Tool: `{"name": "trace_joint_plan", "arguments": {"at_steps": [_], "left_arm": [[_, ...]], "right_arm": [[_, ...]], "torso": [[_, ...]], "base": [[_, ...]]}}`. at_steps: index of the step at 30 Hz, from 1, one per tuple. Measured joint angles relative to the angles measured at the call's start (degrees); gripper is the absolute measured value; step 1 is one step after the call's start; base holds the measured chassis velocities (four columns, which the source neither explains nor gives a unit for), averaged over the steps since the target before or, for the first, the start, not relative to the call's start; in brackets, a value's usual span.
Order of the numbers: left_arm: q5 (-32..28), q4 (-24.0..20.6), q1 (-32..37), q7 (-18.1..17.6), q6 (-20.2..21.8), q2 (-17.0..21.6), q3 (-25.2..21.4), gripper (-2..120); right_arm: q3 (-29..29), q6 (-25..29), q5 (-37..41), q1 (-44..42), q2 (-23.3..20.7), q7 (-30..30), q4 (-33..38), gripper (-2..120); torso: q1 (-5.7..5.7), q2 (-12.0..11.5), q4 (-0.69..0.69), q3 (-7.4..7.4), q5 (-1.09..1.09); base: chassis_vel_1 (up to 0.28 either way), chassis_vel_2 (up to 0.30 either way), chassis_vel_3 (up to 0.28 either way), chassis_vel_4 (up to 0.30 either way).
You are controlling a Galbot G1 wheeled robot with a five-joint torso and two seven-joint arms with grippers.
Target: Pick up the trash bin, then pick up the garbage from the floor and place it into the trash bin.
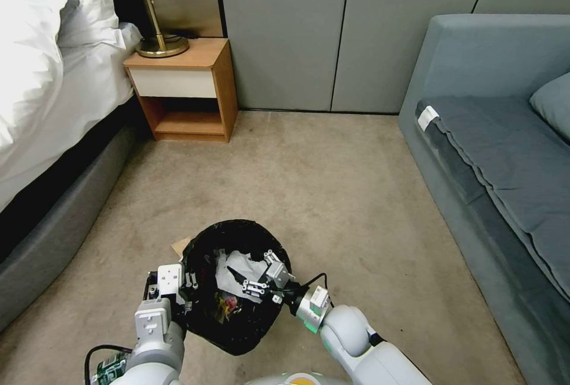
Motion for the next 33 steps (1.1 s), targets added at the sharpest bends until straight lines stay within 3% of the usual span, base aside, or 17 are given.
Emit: {"name": "trace_joint_plan", "arguments": {"at_steps": [4,9,12,14,17,22,33], "left_arm": [[-0.3,0.1,-0.3,0.0,0.1,0.2,-0.1,3],[-0.5,0.3,-0.6,0.0,0.2,0.5,-0.5,3],[-0.6,1.2,-1.0,-0.1,0.3,0.7,-0.7,3],[-0.6,1.3,-1.0,-0.1,0.3,0.7,-0.7,3],[-0.6,1.7,-1.1,-0.1,0.2,0.7,-0.7,3],[-0.8,1.6,-1.5,-0.1,0.1,0.9,-0.7,3],[-1.1,0.8,-1.0,-0.3,0.0,0.8,-0.8,3]], "right_arm": [[0.9,0.5,0.0,-2.0,-1.6,-0.7,3.7,99],[3.2,1.0,0.6,-4.6,-3.5,-0.2,11.7,100],[6.8,1.3,1.1,-8.6,-4.4,4.2,22.3,100],[7.9,1.2,0.8,-9.6,-4.2,5.6,24.4,100],[15.5,0.9,-3.2,-16.8,-2.0,12.9,32.2,100],[20.1,1.4,-5.5,-26.1,-0.2,19.9,34.5,100],[21.3,5.4,-5.9,-29.2,1.4,21.2,27.8,100]], "torso": [[0.00,0.0,0.00,0.00,0.00],[0.00,0.0,-0.01,0.00,-0.02],[0.00,0.0,0.01,0.00,0.00],[0.00,0.0,0.01,0.00,0.00],[0.00,0.0,0.00,0.00,-0.01],[-0.01,0.0,-0.02,0.00,0.00],[0.00,0.0,0.00,0.00,0.01]], "base": [[0.000,0.000,0.000,0.000],[0.000,0.000,0.000,0.000],[0.000,0.000,0.000,0.000],[0.000,0.000,0.000,0.000],[0.000,0.000,0.000,0.000],[0.000,0.000,0.000,0.000],[0.000,0.000,0.000,0.000]]}}
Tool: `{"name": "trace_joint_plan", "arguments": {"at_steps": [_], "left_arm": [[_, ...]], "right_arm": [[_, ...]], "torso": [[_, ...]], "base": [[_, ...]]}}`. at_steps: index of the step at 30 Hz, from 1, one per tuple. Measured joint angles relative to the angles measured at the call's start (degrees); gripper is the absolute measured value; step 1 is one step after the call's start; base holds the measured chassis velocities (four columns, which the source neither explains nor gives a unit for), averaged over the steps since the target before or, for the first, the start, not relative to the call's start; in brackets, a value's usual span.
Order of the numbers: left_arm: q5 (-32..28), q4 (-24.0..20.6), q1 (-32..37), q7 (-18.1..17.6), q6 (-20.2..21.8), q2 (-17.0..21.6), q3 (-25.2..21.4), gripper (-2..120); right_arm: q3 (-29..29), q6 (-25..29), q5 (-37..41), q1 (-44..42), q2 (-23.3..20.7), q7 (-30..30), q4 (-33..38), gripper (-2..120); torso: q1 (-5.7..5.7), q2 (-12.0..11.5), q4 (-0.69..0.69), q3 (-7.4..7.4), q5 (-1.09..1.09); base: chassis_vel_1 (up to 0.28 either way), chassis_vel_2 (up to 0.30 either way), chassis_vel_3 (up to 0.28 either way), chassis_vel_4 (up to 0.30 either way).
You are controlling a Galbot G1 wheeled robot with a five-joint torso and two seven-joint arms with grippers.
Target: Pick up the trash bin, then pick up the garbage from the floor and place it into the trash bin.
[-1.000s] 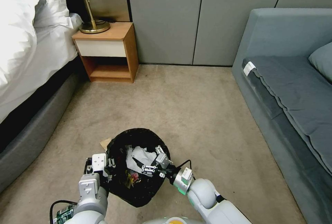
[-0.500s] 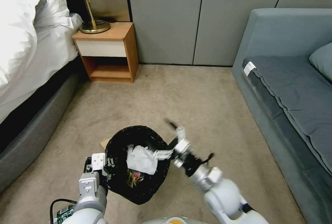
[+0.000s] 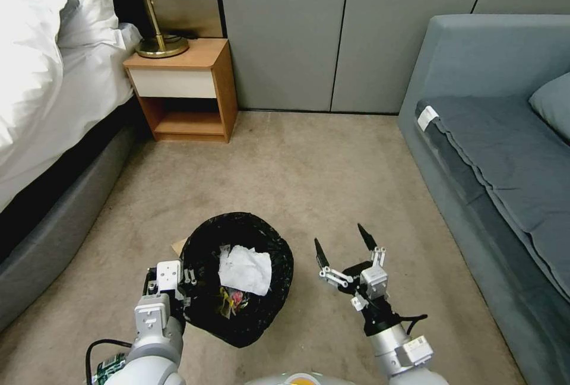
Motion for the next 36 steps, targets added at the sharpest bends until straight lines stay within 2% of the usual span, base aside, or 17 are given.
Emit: {"name": "trace_joint_plan", "arguments": {"at_steps": [18,36], "left_arm": [[-0.2,-0.3,0.2,0.0,0.0,0.0,-0.2,3],[-0.2,-0.8,0.3,0.0,0.0,0.0,-0.4,3]], "right_arm": [[0.6,-0.5,0.9,3.4,-0.1,0.5,-1.9,100],[0.5,-1.7,0.9,4.6,0.1,0.2,-1.9,100]], "torso": [[0.00,0.0,-0.01,0.00,-0.01],[0.00,0.0,0.00,0.00,-0.01]], "base": [[0.023,0.018,0.019,0.019],[0.099,0.105,0.107,0.106]]}}
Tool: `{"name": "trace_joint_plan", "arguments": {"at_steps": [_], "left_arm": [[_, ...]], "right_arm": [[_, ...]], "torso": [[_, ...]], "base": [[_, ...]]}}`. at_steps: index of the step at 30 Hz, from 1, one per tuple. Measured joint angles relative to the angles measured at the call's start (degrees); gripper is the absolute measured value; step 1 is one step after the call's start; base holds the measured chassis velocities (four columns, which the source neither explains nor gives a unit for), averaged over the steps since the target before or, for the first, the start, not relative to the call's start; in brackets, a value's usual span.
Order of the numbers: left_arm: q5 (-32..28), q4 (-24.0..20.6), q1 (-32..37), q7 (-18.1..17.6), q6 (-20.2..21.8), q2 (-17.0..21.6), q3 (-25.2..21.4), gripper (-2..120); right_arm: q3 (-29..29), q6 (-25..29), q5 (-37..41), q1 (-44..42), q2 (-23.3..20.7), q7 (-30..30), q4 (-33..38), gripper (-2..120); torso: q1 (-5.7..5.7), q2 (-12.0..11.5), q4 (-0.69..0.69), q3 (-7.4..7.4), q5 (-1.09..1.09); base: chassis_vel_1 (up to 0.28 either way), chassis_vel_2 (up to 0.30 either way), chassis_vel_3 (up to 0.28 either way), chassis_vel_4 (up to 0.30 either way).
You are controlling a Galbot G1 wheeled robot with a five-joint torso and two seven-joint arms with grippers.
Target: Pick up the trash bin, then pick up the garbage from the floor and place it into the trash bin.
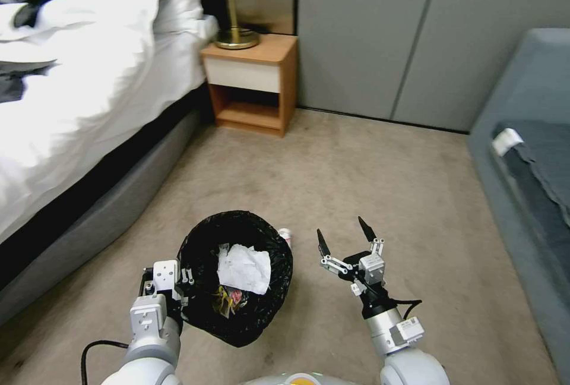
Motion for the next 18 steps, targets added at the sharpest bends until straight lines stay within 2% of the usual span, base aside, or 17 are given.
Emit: {"name": "trace_joint_plan", "arguments": {"at_steps": [18], "left_arm": [[0.2,0.0,0.2,0.1,-0.6,0.1,0.2,3]], "right_arm": [[0.1,-0.2,-0.2,-0.4,-0.1,0.0,0.6,100]], "torso": [[0.00,0.0,0.00,0.00,0.00]], "base": [[0.131,0.123,0.128,0.134]]}}
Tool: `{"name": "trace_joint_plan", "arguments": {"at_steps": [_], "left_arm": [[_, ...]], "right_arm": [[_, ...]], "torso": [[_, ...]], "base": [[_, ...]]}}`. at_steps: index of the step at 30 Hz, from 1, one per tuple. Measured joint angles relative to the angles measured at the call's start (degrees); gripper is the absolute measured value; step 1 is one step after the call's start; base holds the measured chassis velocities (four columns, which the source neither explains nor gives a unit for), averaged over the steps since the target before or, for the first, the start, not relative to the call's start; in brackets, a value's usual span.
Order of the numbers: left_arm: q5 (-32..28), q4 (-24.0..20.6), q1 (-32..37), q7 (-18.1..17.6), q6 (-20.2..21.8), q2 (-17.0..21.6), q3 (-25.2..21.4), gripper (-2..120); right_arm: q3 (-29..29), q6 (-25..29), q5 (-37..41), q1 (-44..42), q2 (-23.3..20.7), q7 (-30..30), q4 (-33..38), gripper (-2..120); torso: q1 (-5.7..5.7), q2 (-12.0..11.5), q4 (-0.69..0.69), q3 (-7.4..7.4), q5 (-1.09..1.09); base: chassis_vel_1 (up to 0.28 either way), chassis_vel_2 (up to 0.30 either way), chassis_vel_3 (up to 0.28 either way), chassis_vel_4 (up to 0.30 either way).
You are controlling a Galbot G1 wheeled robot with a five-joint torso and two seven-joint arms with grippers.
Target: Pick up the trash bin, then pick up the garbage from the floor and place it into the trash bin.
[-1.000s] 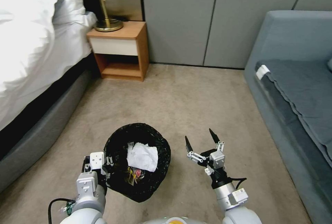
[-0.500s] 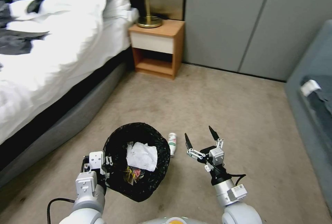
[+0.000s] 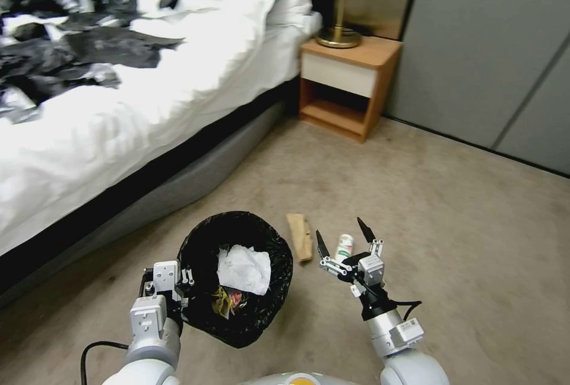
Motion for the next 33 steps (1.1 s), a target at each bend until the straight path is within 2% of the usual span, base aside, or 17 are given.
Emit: {"name": "trace_joint_plan", "arguments": {"at_steps": [7,11,12,15,16,18,19,22,23,28,29,31,32,33], "left_arm": [[0.2,0.0,0.1,0.0,-0.6,0.0,0.0,3],[0.2,0.1,0.1,0.3,-0.7,0.0,0.2,3],[0.2,0.1,0.1,0.3,-0.7,0.0,0.2,3],[0.3,0.1,0.1,0.2,-0.7,0.0,0.2,3],[0.3,0.1,0.1,0.2,-0.7,0.0,0.2,3],[0.3,0.1,0.2,0.2,-0.7,0.0,0.2,3],[0.4,0.1,0.3,0.3,-0.8,0.0,0.2,3],[0.4,0.1,0.5,0.3,-0.8,0.0,0.2,3],[0.5,0.1,0.6,0.3,-0.9,0.0,0.2,3],[0.6,0.1,0.8,0.3,-1.0,0.0,0.2,3],[0.7,0.1,0.8,0.3,-1.1,0.0,0.2,3],[0.7,0.1,0.8,0.3,-1.1,-0.1,0.2,3],[0.7,0.1,0.8,0.3,-1.1,-0.1,0.2,3],[0.7,0.1,0.8,0.3,-1.1,-0.2,0.1,3]], "right_arm": [[1.0,-1.6,0.1,0.8,0.0,1.1,0.0,100],[2.4,-9.1,-0.1,2.7,-0.3,4.5,1.2,100],[2.4,-9.1,-0.1,2.7,-0.3,4.5,1.2,100],[3.5,-17.3,0.8,6.6,-0.4,7.1,-0.1,100],[3.5,-17.3,0.8,6.6,-0.4,7.1,-0.1,100],[3.9,-22.8,2.2,9.4,-0.4,8.5,-2.1,100],[4.1,-26.0,3.2,11.9,-0.4,9.5,-4.6,100],[4.2,-27.9,4.3,14.1,-0.3,10.1,-7.7,100],[4.0,-30.0,6.3,16.9,-0.3,10.8,-12.0,100],[3.4,-31.3,8.5,20.8,-0.1,11.3,-19.0,100],[2.7,-31.7,9.6,23.8,0.0,11.3,-24.4,100],[2.4,-31.7,10.0,25.2,0.2,11.3,-26.8,100],[1.6,-31.7,10.3,28.5,0.6,11.3,-32.5,100],[1.2,-31.6,10.3,29.7,0.9,11.2,-34.9,100]], "torso": [[0.00,0.0,0.02,0.00,0.00],[0.00,0.0,-0.02,0.00,0.00],[0.00,0.0,-0.02,0.00,0.00],[0.00,0.0,0.00,0.00,0.00],[0.00,0.0,0.00,0.00,0.00],[0.00,0.0,0.00,0.00,0.01],[0.00,0.0,0.00,0.00,0.00],[0.00,0.0,-0.01,0.00,0.00],[0.00,0.0,-0.01,0.00,0.01],[0.00,0.0,0.01,0.00,0.01],[0.00,0.0,0.00,0.01,0.00],[0.00,0.0,-0.01,0.01,0.01],[0.00,0.0,0.00,0.01,0.00],[0.00,0.0,0.02,0.01,0.00]], "base": [[0.081,0.080,0.080,0.074],[0.000,0.000,0.000,0.000],[0.000,0.000,0.000,0.000],[0.000,0.000,0.000,0.000],[0.000,0.000,0.000,0.000],[0.000,0.000,0.000,0.000],[0.000,0.000,0.000,0.000],[0.000,0.000,0.000,0.000],[0.000,0.000,0.000,0.000],[0.000,0.000,0.000,0.000],[0.000,0.000,0.000,0.000],[0.000,0.000,0.000,0.000],[0.000,0.000,0.000,0.000],[0.000,0.000,0.000,0.000]]}}
